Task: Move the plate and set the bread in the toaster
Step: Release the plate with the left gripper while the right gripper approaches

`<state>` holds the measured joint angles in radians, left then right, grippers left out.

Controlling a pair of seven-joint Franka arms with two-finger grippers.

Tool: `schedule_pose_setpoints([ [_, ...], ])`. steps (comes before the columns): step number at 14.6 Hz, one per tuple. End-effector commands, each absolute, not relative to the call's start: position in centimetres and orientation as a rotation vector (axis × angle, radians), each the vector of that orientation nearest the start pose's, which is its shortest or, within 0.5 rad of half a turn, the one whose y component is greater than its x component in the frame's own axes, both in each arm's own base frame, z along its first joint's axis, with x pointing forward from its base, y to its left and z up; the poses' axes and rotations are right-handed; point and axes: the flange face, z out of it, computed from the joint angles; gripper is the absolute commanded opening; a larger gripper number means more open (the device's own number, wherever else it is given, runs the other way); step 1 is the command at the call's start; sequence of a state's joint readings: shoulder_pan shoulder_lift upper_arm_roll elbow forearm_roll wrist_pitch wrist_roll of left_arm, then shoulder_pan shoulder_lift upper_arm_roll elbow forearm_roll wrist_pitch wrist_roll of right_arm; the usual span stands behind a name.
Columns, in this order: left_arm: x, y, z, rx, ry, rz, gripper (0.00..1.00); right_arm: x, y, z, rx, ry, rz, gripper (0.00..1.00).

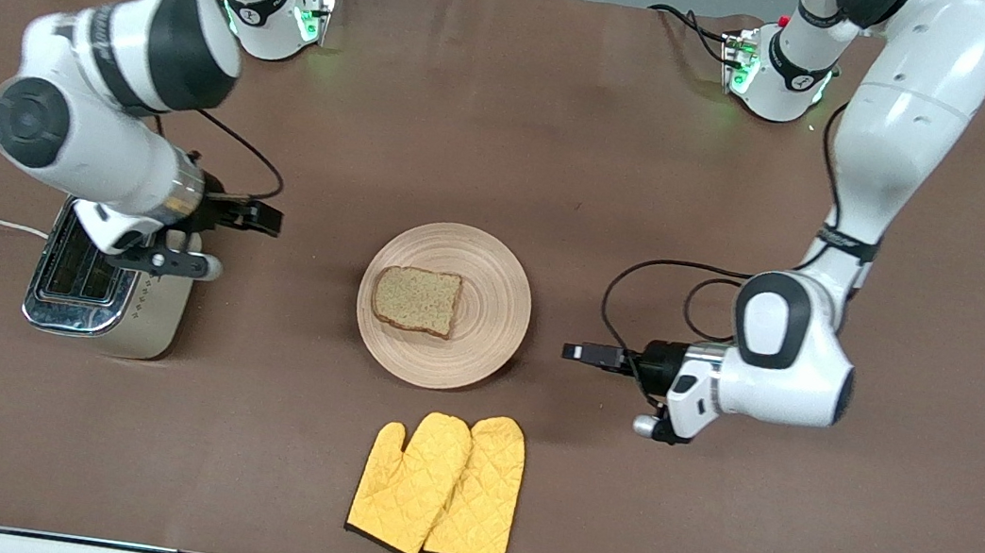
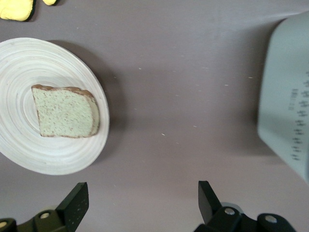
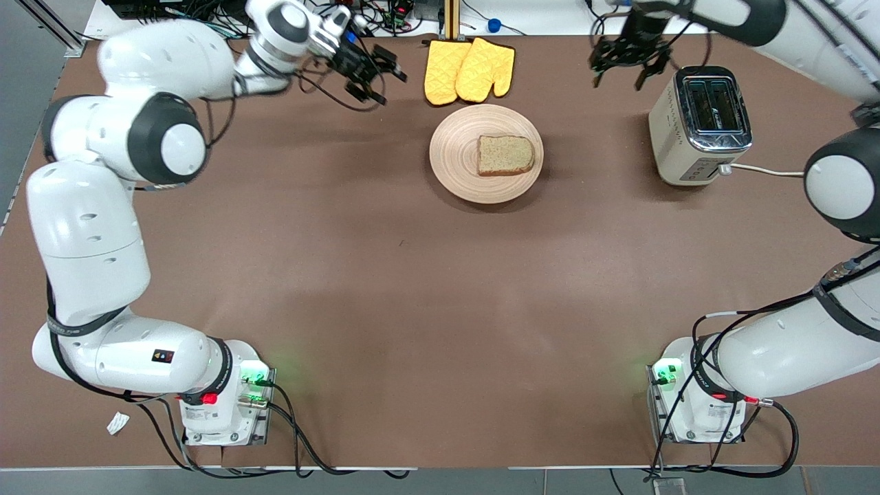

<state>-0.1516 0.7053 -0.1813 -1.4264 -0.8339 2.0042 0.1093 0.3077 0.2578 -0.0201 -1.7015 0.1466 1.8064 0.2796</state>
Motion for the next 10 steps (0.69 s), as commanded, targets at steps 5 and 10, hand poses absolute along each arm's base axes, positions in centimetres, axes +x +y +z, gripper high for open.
schedule_pose_setpoints([
  [5, 65.6, -22.2, 42.5, 2.757, -0.042, -0.168, 1.00, 58.3, 26.7, 35.5, -3.071, 0.144, 0.249, 1.00],
  [10, 62.5, -19.1, 50.9, 3.093, -0.008, -0.076, 1.00, 57.0, 30.0, 29.9, -3.076, 0.250, 0.204, 1.00],
])
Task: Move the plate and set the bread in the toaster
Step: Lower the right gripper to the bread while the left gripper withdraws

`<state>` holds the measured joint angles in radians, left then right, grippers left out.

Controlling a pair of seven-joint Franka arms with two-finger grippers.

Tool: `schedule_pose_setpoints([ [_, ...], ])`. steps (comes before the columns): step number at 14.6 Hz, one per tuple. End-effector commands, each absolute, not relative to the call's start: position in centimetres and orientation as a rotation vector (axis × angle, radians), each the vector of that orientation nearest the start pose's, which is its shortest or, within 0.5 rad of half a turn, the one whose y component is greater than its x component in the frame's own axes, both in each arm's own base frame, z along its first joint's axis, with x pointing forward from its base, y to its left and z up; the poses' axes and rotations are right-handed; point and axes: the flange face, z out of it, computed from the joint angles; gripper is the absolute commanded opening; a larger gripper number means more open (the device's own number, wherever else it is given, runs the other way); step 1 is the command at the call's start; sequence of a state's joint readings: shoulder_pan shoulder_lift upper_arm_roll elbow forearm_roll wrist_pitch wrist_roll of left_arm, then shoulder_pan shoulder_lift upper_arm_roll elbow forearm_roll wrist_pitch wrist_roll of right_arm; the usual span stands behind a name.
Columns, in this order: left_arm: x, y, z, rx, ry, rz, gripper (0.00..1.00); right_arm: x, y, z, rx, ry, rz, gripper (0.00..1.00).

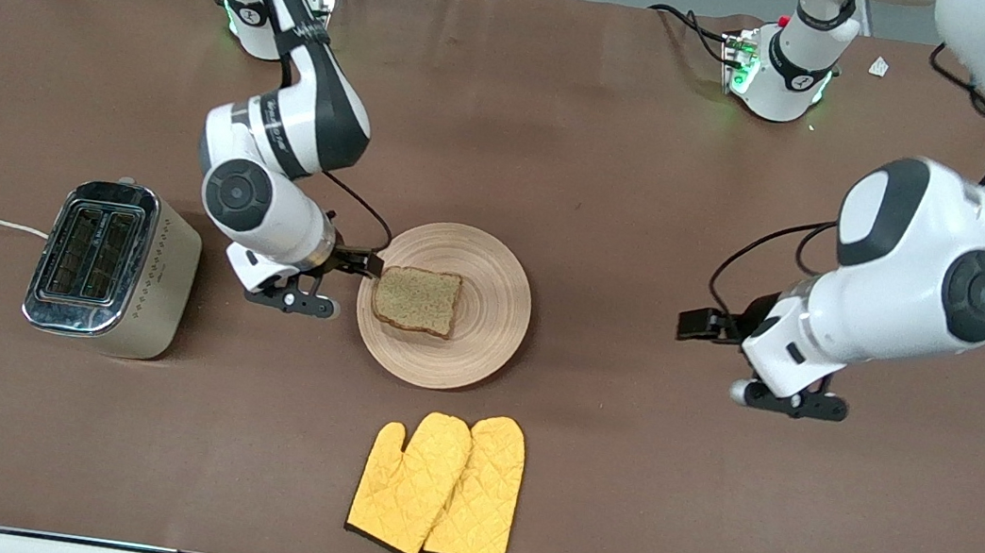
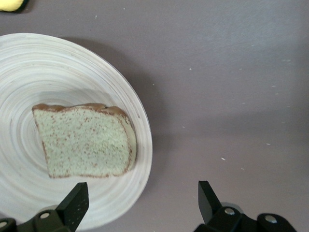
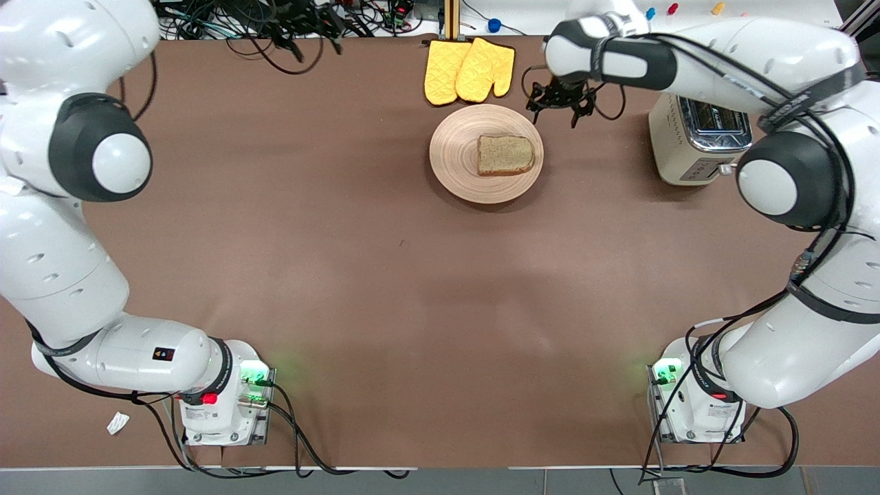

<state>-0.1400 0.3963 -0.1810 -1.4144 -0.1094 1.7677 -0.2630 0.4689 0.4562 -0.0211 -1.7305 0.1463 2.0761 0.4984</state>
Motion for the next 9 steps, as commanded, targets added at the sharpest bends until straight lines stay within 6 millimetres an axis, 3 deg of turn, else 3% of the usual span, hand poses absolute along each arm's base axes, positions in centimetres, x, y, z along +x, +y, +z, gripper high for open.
schedule_pose_setpoints([
  [1, 61.9, -18.5, 52.4, -3.138, 0.021, 0.045, 1.00, 56.6, 29.9, 29.1, -3.074, 0.261, 0.188, 1.00],
  [5, 59.4, -13.9, 59.3, -3.074, -0.042, -0.048, 1.00, 55.0, 31.6, 27.4, -3.071, 0.281, 0.115, 1.00],
  [9, 58.2, -9.6, 63.0, -3.064, -0.154, -0.098, 1.00, 54.5, 31.9, 26.5, -3.065, 0.360, 0.088, 0.98],
])
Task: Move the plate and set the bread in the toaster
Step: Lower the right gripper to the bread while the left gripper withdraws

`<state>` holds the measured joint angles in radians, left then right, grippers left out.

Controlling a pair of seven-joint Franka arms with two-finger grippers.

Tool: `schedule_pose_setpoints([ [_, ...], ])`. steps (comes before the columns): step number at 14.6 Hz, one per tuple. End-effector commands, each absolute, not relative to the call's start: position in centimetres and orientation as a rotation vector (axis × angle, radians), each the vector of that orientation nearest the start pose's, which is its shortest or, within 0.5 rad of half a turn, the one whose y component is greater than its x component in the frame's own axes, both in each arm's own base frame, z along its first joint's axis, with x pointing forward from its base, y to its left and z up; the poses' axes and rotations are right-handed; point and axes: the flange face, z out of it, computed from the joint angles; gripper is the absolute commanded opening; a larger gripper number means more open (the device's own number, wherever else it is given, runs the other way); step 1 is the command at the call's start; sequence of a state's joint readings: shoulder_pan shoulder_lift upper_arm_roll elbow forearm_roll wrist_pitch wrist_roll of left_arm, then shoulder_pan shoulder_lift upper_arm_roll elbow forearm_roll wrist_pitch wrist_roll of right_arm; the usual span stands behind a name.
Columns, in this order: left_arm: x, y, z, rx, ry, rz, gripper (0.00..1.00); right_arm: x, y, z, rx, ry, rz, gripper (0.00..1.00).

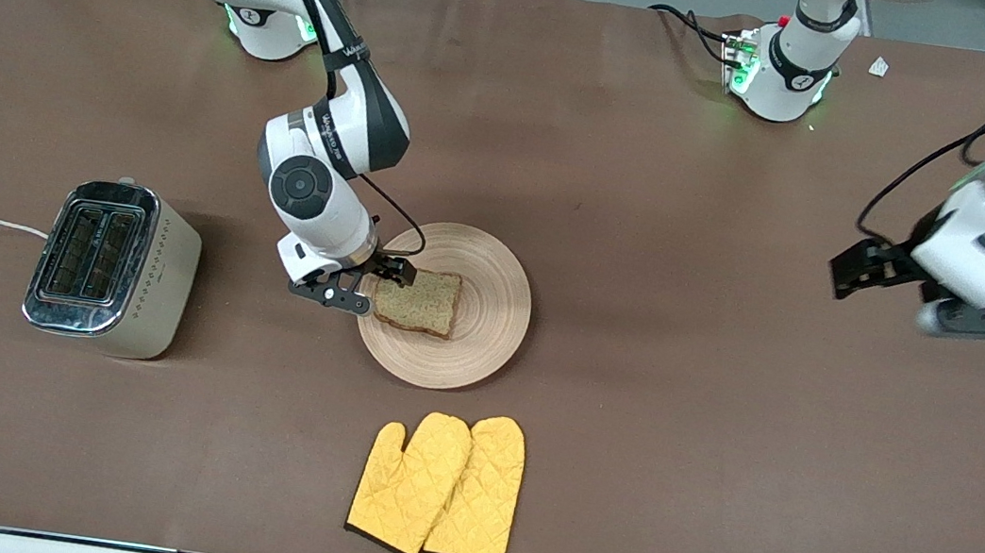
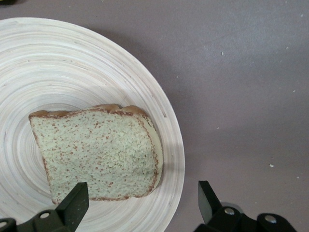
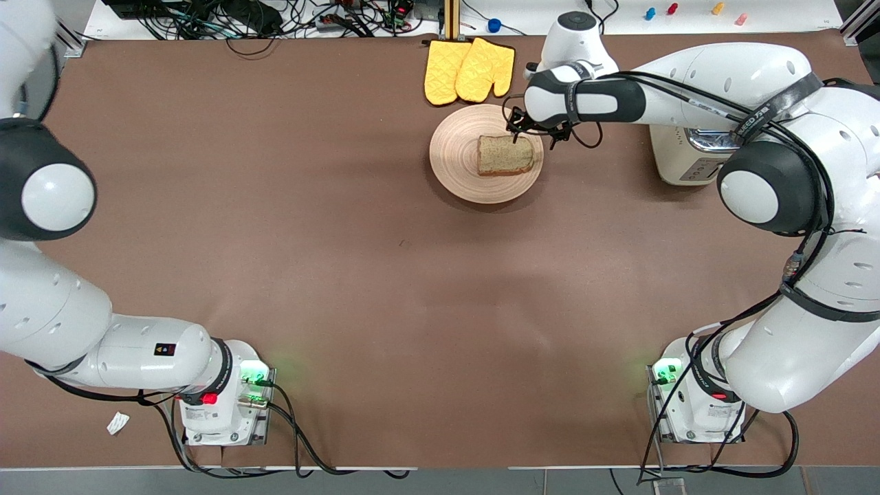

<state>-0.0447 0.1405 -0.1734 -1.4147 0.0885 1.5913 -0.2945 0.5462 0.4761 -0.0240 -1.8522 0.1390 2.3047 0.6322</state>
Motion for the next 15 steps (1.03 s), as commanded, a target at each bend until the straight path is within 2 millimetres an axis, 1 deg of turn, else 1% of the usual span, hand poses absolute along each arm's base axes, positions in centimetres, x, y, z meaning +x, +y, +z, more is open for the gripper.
schedule_pose_setpoints([
  [1, 57.9, -8.9, 63.5, -3.060, -0.174, -0.093, 1.00, 54.5, 31.8, 25.8, -3.079, 0.354, 0.093, 0.93],
  [4, 57.1, -8.4, 64.6, -3.050, -0.189, -0.041, 1.00, 55.1, 31.6, 24.7, -3.124, 0.307, 0.074, 0.90],
  [5, 56.9, -8.4, 64.8, -3.051, -0.190, -0.028, 1.00, 55.0, 31.5, 24.5, -3.134, 0.298, 0.075, 0.85],
  [7, 56.8, -8.0, 64.7, -3.054, -0.200, -0.005, 1.00, 54.9, 31.9, 24.1, -3.139, 0.302, 0.084, 0.69],
  [8, 56.8, -7.2, 64.7, -3.061, -0.223, -0.003, 1.00, 55.0, 32.0, 23.8, -3.138, 0.328, 0.086, 0.62],
  [9, 56.9, -6.9, 64.7, -3.063, -0.230, 0.000, 1.00, 55.2, 32.2, 24.0, -3.135, 0.335, 0.080, 0.55],
  [10, 56.9, -6.8, 64.7, -3.061, -0.230, -0.002, 1.00, 55.2, 32.2, 23.9, -3.136, 0.337, 0.082, 0.50],
  [12, 56.8, -7.6, 64.7, -3.064, -0.209, -0.003, 1.00, 55.2, 32.2, 23.7, -3.138, 0.338, 0.086, 0.50],
  [15, 56.7, -7.9, 65.1, -3.064, -0.201, -0.009, 1.00, 55.4, 32.6, 23.5, -3.133, 0.371, 0.081, 0.49],
])
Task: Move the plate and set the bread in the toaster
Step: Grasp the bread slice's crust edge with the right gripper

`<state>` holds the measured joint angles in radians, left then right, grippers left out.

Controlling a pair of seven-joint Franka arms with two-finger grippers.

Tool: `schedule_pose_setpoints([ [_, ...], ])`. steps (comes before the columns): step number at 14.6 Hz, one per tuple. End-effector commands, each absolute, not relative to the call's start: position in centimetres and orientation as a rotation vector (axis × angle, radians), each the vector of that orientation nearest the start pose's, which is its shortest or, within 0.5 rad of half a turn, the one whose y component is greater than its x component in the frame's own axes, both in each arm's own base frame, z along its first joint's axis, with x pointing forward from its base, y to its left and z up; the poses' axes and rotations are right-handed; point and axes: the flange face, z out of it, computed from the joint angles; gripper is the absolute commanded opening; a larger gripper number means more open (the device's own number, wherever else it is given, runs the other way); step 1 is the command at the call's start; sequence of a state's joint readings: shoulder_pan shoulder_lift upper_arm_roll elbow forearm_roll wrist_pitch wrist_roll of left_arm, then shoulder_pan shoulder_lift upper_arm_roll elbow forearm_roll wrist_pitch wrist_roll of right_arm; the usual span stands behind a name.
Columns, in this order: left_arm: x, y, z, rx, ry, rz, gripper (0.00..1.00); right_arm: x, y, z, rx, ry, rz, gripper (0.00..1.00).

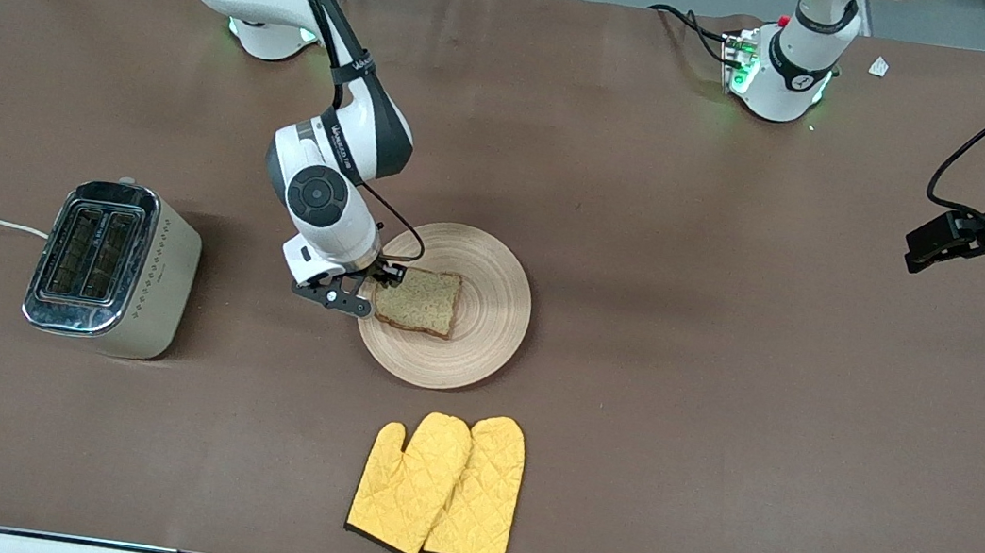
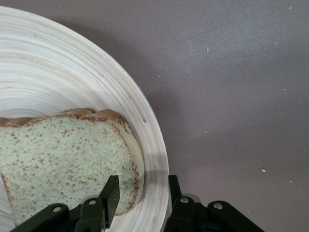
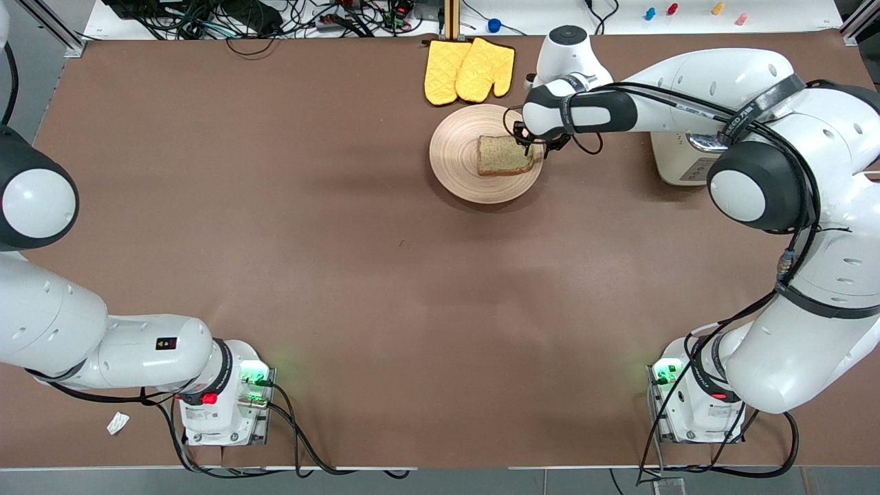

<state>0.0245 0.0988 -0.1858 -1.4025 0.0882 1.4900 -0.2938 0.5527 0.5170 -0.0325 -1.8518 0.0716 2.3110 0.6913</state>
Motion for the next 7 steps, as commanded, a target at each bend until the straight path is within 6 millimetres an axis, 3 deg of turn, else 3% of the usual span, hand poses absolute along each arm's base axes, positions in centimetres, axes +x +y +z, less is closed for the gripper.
schedule_pose_setpoints([
  [1, 56.5, -8.0, 65.0, -3.063, -0.196, 0.010, 1.00, 55.3, 32.9, 23.5, -3.133, 0.362, 0.074, 0.49],
  [5, 54.9, -7.9, 66.3, -3.094, -0.084, 0.012, 1.00, 55.3, 33.5, 22.7, -3.137, 0.350, 0.077, 0.48],
  [7, 53.1, -8.5, 65.8, -3.086, -0.065, 0.042, 1.00, 55.1, 34.0, 22.3, -3.140, 0.345, 0.080, 0.48],
])
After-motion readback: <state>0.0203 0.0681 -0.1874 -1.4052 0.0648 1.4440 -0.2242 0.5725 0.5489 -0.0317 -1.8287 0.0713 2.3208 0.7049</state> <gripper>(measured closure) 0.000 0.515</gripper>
